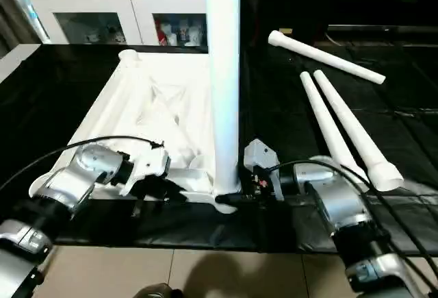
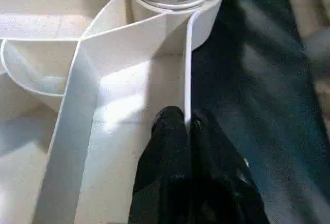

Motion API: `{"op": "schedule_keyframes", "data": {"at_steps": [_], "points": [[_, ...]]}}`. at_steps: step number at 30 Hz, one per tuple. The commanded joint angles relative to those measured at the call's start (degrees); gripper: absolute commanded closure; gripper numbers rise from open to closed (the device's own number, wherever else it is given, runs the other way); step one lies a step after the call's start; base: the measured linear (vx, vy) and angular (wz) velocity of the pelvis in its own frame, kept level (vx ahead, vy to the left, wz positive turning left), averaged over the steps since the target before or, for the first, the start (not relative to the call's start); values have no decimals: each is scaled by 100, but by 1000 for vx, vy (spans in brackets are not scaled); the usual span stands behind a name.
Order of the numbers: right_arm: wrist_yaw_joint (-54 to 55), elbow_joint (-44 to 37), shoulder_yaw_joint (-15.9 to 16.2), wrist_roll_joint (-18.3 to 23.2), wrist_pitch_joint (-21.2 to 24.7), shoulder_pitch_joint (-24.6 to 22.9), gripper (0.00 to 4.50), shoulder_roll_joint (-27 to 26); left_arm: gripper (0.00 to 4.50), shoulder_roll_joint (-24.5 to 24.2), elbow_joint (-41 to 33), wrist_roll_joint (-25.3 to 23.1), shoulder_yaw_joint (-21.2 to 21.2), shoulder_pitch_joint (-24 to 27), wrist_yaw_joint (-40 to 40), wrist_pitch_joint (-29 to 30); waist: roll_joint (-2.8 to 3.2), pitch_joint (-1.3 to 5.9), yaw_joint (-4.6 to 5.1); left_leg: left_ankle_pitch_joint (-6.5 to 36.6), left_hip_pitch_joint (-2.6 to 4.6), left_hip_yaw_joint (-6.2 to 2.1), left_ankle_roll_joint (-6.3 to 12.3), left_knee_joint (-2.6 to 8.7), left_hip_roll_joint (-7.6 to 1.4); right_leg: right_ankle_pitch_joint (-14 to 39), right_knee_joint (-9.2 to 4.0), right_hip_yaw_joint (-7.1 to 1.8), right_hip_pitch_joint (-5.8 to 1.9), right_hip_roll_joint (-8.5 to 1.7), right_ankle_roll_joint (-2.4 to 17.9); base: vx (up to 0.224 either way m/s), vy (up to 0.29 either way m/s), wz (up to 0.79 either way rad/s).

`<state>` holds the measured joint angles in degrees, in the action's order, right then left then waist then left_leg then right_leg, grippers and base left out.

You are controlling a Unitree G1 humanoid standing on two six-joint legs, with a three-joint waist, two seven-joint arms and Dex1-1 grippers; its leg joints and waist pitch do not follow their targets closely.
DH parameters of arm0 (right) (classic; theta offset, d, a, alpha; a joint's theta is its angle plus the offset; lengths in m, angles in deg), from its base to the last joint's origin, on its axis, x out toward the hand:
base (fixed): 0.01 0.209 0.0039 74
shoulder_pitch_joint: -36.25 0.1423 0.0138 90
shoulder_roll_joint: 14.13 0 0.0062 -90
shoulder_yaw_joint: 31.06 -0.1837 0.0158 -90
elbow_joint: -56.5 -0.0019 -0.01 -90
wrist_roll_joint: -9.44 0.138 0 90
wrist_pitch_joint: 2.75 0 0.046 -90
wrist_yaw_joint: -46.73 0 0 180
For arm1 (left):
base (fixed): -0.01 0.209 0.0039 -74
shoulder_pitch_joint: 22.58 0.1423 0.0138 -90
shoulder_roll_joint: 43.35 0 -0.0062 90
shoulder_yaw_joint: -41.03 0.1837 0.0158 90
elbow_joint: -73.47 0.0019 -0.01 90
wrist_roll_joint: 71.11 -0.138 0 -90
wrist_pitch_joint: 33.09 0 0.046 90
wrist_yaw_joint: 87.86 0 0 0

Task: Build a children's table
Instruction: Rotate leg to tighten

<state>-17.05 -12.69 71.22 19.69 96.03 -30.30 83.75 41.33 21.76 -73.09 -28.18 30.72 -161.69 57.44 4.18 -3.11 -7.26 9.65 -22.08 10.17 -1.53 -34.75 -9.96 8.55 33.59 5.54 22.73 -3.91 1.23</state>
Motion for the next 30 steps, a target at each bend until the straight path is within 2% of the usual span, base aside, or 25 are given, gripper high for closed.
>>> {"op": "schedule_keyframes", "data": {"at_steps": [1, 2, 3, 5, 6, 9, 12, 14, 15, 18, 19, 22, 23, 26, 27, 29, 30], "points": [[630, -23, 63, -152, 51, 52, 175, -336, 450, 291, -69, 118, -126, -289, 330, 157, -87, 418, 48, 1604, 134, -164, 158, 418, -336, 2579, -476, -280, -247, -539, 817, 0, 0, 0], [885, 19, 50, -228, 96, 68, 176, -448, 450, 362, -4, 95, -161, -363, 494, 251, -88, 407, 112, 1634, 125, -165, 131, 421, -315, 2667, -493, -266, -241, -524, 776, 0, 0, 0], [1442, 120, 10, -347, 225, 115, 176, -745, 450, 555, 184, 26, -239, -551, 944, 503, -93, 419, 141, 1632, 140, -170, 124, 408, -310, 2693, -510, -266, -245, -542, 751, 0, 0, 0], [1879, 185, -24, -431, 350, 151, 176, -992, 450, 726, 332, -26, -304, -702, 1325, 716, -82, 411, 203, 1630, 152, -169, 103, 401, -289, 2705, -525, -255, -224, -526, 781, 0, 0, 0], [2371, 255, -46, -546, 488, 207, 176, -1271, 450, 945, 472, -52, -396, -853, 1791, 967, -79, 415, 242, 1563, 124, -173, 103, 405, -284, 2644, -512, -255, -253, -517, 759, 0, 0, 0], [3285, 530, -214, -657, 721, 379, 176, -1722, 450, 1280, 691, -116, -525, -1057, 2506, 1229, -90, 433, 268, 1505, 141, -165, 131, 391, -273, 2526, -522, -257, -235, -528, 802, 0, 0, 0], [3781, 777, -325, -726, 745, 515, 176, -1945, 450, 1447, 792, -184, -554, -1145, 2863, 1311, -72, 441, 257, 1452, 150, -160, 182, 390, -283, 2332, -513, -265, -230, -530, 838, 0, 0, 0], [4363, 1017, -476, -895, 742, 663, 176, -2210, 450, 1663, 927, -197, -647, -1256, 3203, 1437, -56, 458, 253, 1320, 134, -164, 191, 397, -295, 1978, -465, -275, -241, -527, 937, 0, 0, 0], [4442, 1030, -507, -919, 718, 671, 176, -2252, 450, 1703, 955, -206, -675, -1275, 3277, 1434, -71, 480, 250, 1201, 121, -163, 216, 389, -289, 1737, -435, -275, -273, -529, 984, 0, 0, 0], [4430, 968, -512, -936, 658, 639, 176, -2275, 450, 1720, 980, -237, -684, -1288, 3322, 1319, -81, 493, 212, 968, 103, -142, 374, 374, -280, 1350, -399, -287, -288, -532, 1049, 0, 0, 0], [4458, 919, -536, -936, 617, 604, 120, -2269, 450, 1704, 983, -262, -661, -1280, 3308, 1229, -79, 494, 208, 877, 86, -144, 456, 371, -283, 1215, -380, -285, -303, -540, 1092, 0, 0, 0], [4417, 831, -658, -809, 578, 546, 100, -2234, 450, 1652, 957, -258, -616, -1237, 3179, 1109, -79, 487, 209, 919, 81, -142, 476, 374, -289, 1285, -389, -280, -304, -545, 1085, 0, 0, 0], [4374, 788, -709, -762, 543, 523, 69, -2196, 450, 1624, 944, -258, -599, -1217, 3135, 1117, -85, 481, 214, 965, 83, -142, 471, 378, -288, 1389, -403, -276, -308, -545, 1049, 0, 0, 0], [4248, 568, -842, -687, 388, 405, 56, -2027, 450, 1537, 926, -289, -573, -1147, 2994, 974, -86, 465, 212, 1097, 91, -148, 441, 390, -290, 1673, -439, -273, -305, -553, 967, 0, 0, 0], [3916, 183, -850, -549, 313, 207, 50, -1844, 450, 1460, 891, -274, -579, -1089, 2877, 932, -96, 463, 201, 1112, 87, -149, 455, 396, -296, 1678, -449, -276, -309, -546, 903, 0, 0, 0], [3638, -103, -855, -444, 331, 35, 24, -1653, 450, 1382, 842, -240, -578, -1018, 2695, 867, -92, 477, 204, 1035, 75, -153, 495, 391, -301, 1498, -415, -280, -311, -543, 934, 0, 0, 0], [3427, -257, -847, -380, 304, -73, 16, -1519, 450, 1326, 824, -234, -568, -979, 2601, 858, -64, 479, 198, 1029, 79, -152, 529, 383, -303, 1427, -402, -282, -311, -542, 963, 0, 0, 0]]}}
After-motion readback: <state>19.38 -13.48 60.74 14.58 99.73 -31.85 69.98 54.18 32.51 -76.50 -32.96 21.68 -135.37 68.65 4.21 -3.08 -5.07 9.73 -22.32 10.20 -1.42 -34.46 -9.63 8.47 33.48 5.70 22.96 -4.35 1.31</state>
